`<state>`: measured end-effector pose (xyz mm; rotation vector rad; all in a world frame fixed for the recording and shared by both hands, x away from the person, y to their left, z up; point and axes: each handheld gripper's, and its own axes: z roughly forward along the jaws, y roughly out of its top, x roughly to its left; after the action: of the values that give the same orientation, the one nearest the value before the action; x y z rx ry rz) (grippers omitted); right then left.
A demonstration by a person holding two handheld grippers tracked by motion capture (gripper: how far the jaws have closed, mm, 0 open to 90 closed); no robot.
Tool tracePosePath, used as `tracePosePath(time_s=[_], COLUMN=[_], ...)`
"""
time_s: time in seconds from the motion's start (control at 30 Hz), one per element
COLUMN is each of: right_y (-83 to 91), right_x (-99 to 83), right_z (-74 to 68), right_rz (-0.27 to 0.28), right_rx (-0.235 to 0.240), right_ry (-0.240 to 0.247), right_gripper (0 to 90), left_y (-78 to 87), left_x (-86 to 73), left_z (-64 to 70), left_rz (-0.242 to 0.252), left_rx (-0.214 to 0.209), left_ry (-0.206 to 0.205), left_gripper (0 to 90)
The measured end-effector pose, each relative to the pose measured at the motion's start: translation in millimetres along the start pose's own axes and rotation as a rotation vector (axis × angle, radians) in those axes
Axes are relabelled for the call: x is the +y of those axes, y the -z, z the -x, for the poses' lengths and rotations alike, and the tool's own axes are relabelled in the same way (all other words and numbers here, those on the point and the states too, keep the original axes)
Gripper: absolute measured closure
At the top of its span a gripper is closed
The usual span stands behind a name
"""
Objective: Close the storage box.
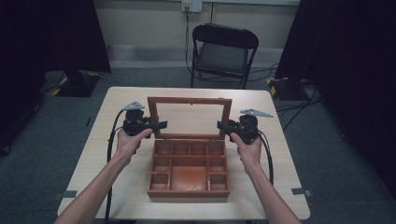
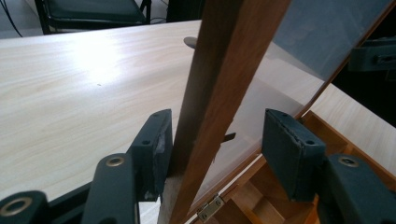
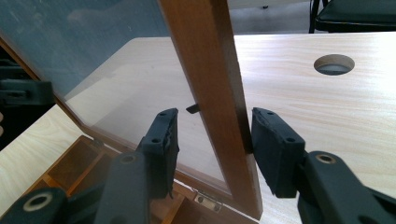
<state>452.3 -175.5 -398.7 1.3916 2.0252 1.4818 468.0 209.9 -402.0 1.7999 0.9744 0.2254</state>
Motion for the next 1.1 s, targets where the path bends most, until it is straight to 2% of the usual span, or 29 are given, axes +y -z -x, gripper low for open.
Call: tracePosePath(time_s=[0.17,0.33,0.47,0.57,0.63,0.8,0.9,1.1], right_y=[0.6,0.5,2.0,2.9,2.1,1.2,3.0,13.9], right_x=[-0.4,-1.2,-1.3,-1.8,-2.7,-6.3,-6.1,-6.8], right_z=[-0.8,-3.8,-3.7,-3.9,-5.0,-6.8,-7.3,-8.3], right_rz=[-0.001,-0.009,-0.015,-0.025,-0.038,-0.065,-0.069,-0.070], right_rx=[-0.002,-0.009,0.005,0.016,0.006,0.000,0.004,0.014], right_ry=[-0.001,0.013,0.014,0.011,0.028,0.048,0.044,0.035], right_gripper=[52.0,49.2,48.5,45.6,42.3,40.8,40.9,41.9], left_y=[8.6,12.6,15.1,16.3,17.9,21.0,22.2,25.6], left_x=[0.4,-1.1,-2.2,-4.0,-4.7,-7.0,-8.8,-11.1], left_z=[0.2,0.1,-0.2,1.0,0.8,2.6,3.5,5.5], left_rz=[0.004,0.005,0.010,0.012,0.005,0.003,0.008,-0.005], left_rx=[0.007,-0.002,-0.010,-0.017,-0.025,-0.033,-0.038,-0.050], left_ry=[-0.022,-0.028,-0.021,-0.026,-0.033,-0.041,-0.029,-0.048], left_gripper=[45.9,50.3,53.6,53.7,53.8,53.6,53.3,52.6])
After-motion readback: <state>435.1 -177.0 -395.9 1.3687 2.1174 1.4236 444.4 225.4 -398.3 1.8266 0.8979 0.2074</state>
